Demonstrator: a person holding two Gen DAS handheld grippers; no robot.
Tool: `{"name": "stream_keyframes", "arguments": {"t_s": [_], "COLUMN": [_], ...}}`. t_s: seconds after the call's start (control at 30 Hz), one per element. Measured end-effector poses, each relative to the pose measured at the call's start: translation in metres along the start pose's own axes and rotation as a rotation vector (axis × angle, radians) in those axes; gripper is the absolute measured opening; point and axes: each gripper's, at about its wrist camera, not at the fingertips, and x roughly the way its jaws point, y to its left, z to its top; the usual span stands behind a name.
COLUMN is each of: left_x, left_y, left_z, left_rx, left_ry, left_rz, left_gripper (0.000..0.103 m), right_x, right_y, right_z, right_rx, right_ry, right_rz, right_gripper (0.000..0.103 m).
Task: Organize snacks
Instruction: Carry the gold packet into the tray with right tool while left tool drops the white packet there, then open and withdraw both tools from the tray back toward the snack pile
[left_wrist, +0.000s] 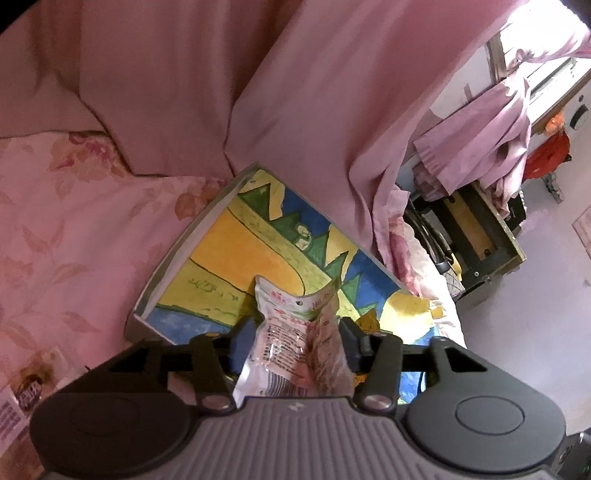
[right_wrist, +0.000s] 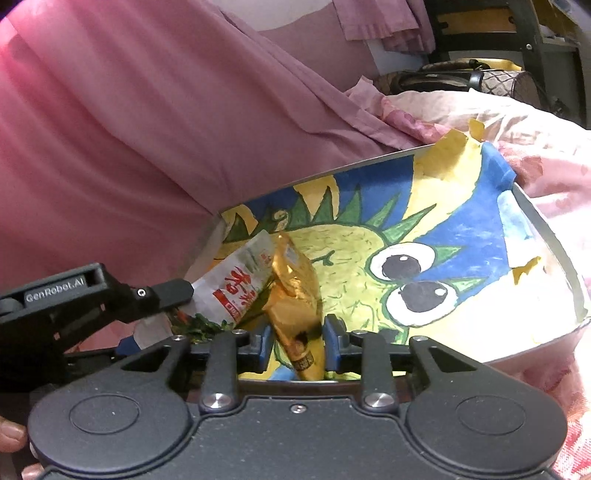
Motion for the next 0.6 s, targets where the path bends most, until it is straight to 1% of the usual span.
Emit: {"name": "stream_keyframes", "arguments": {"t_s": [0.03,0.1,0.13,0.2,0.27,0.4,0.53,0.6], "left_x": [-0.001,-0.005,-0.006,-0.012,-0.02,-0.04,-0.066,-0.08], "left_y": [-0.001,-0.004,-0.006,-0.01,-0.015,-0.028,-0.039,-0.045], "left_z": [0.0,0.0,0.0,0.0,0.0,-0.002,-0.008,-0.012], "left_rx": [0.003,0.024,0.036,0.051,0.063,0.126,0.18,0.217], "left_ry": [-0.002,-0.014,-0.019,-0.035,-0.059,-0.117,-0.182,-0.212], "left_rz": [0.007,0.029,0.035,0.043,0.046,0.072,0.108,0.129], "left_gripper": [0.059,0.062,0.065,0.071,0.081,0.088,0.097,0.099], "right_x": [-0.001,-0.005,-0.007,-0.012,-0.021,-0.041,-0.066,-0.08], "right_y": [0.001,0.002,0.003,0.005,0.007,0.011,0.015,0.017], "right_z": [-0.001,-0.002,-0.003,-0.004,-0.005,-0.004,-0.002,-0.003], "right_rx": [-0.008,-0.021,-0.028,-0.046,-0.073,-0.115,-0.15,-0.171], "right_ry": [0.002,0.0,-0.002,-0.007,-0.022,-0.062,-0.115,-0.145], "right_rz": [-0.005,-0.015,-0.017,-0.024,-0.038,-0.053,-0.054,-0.054], "right_gripper": [0.04,0.052,0.054,0.062,0.068,0.077,0.083,0.089]}}
